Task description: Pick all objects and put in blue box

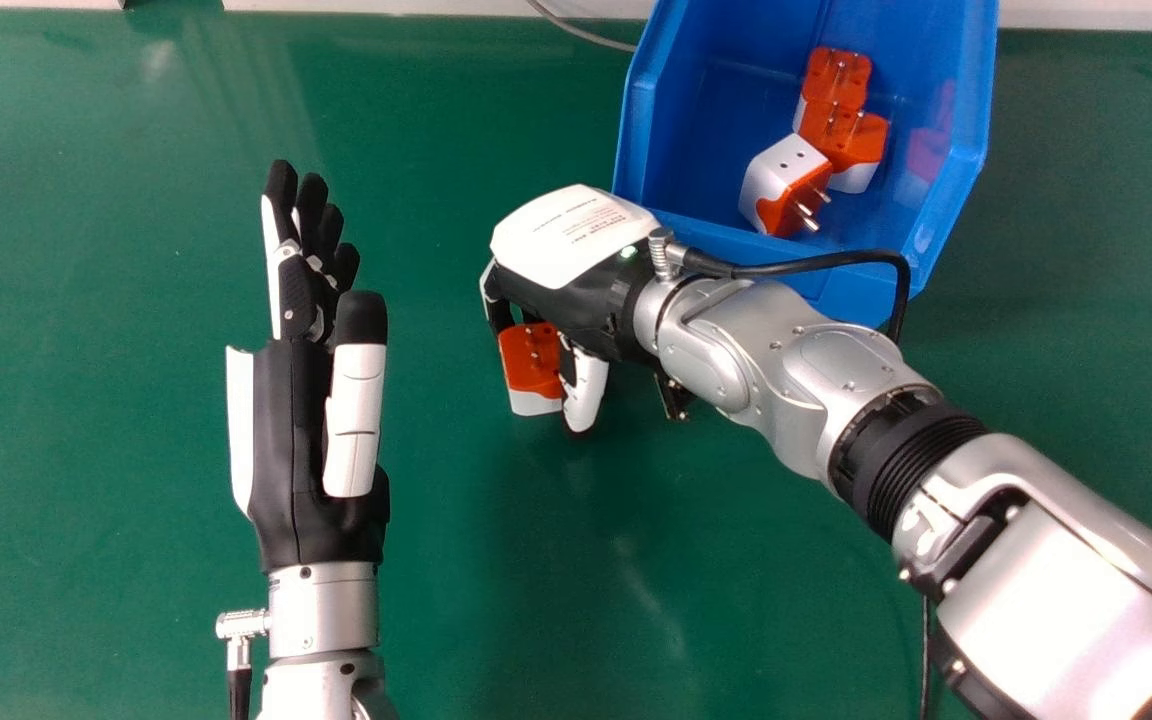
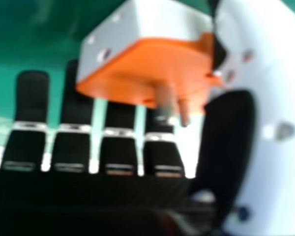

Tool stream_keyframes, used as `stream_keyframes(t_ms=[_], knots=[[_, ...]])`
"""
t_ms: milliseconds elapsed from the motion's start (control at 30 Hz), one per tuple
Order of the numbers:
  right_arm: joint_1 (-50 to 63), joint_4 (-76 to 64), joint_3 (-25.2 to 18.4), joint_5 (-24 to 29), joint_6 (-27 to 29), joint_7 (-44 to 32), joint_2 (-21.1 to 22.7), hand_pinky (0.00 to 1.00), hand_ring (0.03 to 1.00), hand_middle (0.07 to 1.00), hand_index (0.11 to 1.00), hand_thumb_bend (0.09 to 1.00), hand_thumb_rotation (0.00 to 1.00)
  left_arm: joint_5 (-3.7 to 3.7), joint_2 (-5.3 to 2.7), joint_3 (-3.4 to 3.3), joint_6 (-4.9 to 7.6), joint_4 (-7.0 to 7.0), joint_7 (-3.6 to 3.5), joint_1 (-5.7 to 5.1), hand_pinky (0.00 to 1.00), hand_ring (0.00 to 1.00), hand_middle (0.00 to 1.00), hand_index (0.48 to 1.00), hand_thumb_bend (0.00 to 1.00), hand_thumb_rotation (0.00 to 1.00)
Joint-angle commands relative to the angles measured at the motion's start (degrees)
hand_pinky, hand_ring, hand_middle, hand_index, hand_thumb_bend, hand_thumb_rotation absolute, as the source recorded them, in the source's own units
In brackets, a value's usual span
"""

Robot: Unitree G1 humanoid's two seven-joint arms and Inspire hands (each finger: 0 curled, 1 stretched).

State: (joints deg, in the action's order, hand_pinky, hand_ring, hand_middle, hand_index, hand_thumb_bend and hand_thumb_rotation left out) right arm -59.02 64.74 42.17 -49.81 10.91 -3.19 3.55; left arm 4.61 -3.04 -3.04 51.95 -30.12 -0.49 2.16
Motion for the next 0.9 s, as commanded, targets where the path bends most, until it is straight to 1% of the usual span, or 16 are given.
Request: stream_keyframes(t_ms=[0,67,100,267,433,600,833,867], knots=[[-1.04,-1.14,-0.86,1.0,0.5,0.64,0.04,0.44,0.479,0.567,0.611,0.581,0.03,-0.26,-1.51,0.19,1.12,0.66,0.11,0.58,1.0,1.0,1.0,1.0,0.81,0.88],[-1.0,-1.17,-0.96,1.05,0.72,0.75,0.1,0.44,0.479,0.567,0.611,0.581,0.03,-0.28,-1.52,0.18,1.0,0.74,0.14,0.58,1.0,1.0,1.0,1.0,0.81,0.88],[-0.97,-1.19,-0.97,0.99,0.7,0.86,0.11,0.42,0.46,0.549,0.602,0.567,0.02,-0.37,-1.52,0.17,1.02,0.75,0.2,0.59,1.0,1.0,1.0,1.0,0.81,0.88],[-0.98,-1.23,-1.16,0.97,0.54,0.61,0.08,0.42,0.46,0.549,0.602,0.567,0.02,-0.61,-1.47,0.14,1.09,0.74,0.32,0.53,1.0,1.0,1.0,1.0,0.81,0.88],[-0.92,-1.89,-1.51,1.09,0.31,-0.29,0.06,0.4,0.445,0.535,0.594,0.555,0.02,-0.24,-1.47,0.28,1.0,0.93,-0.04,0.27,1.0,1.0,1.0,1.0,0.8,0.88],[-0.52,-2.96,-1.37,0.83,0.58,-0.2,0.36,0.39,0.434,0.525,0.588,0.546,0.01,-0.55,-1.54,0.21,1.22,0.9,0.2,0.05,1.0,1.0,1.0,1.0,0.8,0.88],[-0.25,-3.4,-1.12,0.51,0.52,0.03,0.42,0.38,0.424,0.516,0.584,0.539,0.01,-0.43,-1.57,0.2,1.42,0.66,0.13,-0.15,1.0,1.0,1.0,1.0,0.8,0.88],[-0.27,-3.39,-1.11,0.5,0.55,0.01,0.43,0.38,0.424,0.516,0.584,0.539,0.01,-0.54,-1.59,0.15,1.47,0.57,0.24,-0.14,1.0,1.0,1.0,1.0,0.8,0.88]])
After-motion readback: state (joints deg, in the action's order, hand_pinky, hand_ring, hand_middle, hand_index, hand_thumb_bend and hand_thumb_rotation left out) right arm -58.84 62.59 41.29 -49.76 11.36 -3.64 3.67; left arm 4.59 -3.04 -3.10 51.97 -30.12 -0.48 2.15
